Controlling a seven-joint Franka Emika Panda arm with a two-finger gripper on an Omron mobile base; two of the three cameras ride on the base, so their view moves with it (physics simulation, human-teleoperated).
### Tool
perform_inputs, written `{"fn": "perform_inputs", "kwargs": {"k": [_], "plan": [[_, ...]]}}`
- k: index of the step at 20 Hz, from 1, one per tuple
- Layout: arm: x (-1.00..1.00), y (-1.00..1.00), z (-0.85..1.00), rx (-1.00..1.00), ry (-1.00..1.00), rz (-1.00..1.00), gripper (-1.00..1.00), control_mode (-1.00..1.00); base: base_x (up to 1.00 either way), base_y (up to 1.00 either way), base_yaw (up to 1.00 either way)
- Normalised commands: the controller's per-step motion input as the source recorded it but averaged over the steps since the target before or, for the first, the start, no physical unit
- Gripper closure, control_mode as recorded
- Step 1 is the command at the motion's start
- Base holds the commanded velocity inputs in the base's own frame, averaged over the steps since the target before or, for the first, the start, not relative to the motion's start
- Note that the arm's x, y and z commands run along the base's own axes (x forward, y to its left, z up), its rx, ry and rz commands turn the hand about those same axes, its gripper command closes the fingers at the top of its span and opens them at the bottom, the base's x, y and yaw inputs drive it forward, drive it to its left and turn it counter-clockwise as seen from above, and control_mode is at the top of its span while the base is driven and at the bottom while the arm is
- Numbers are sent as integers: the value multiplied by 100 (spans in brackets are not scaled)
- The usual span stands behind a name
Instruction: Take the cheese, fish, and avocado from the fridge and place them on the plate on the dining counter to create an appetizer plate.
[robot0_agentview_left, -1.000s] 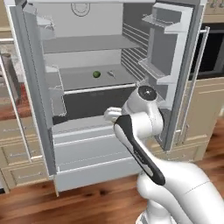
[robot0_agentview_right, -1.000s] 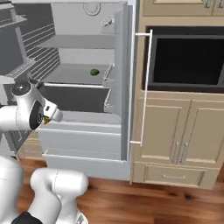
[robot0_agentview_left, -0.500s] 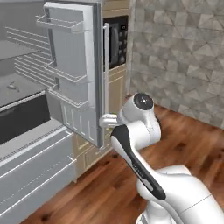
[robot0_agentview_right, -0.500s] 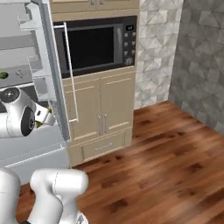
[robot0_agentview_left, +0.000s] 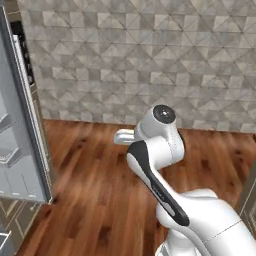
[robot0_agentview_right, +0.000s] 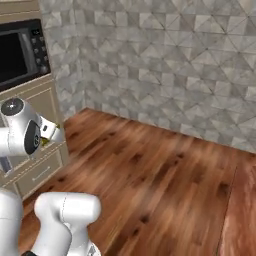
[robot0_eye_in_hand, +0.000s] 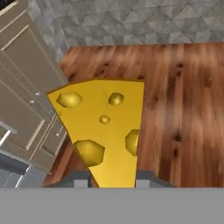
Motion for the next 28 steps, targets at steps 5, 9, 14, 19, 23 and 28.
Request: {"fn": "perform_inputs", "kwargs": {"k": [5,9,14,19,23,28], "plan": [[0,0,0,0,0,0,100,100,-21,2,-87],[0,0,0,0,0,0,100,100,-9,4,-86],[0,0,0,0,0,0,100,100,-5,6,-85],[0,0,0,0,0,0,100,100,-1,11,-83],[0,0,0,0,0,0,100,100,0,16,-80],[0,0,0,0,0,0,100,100,0,11,-80]]}}
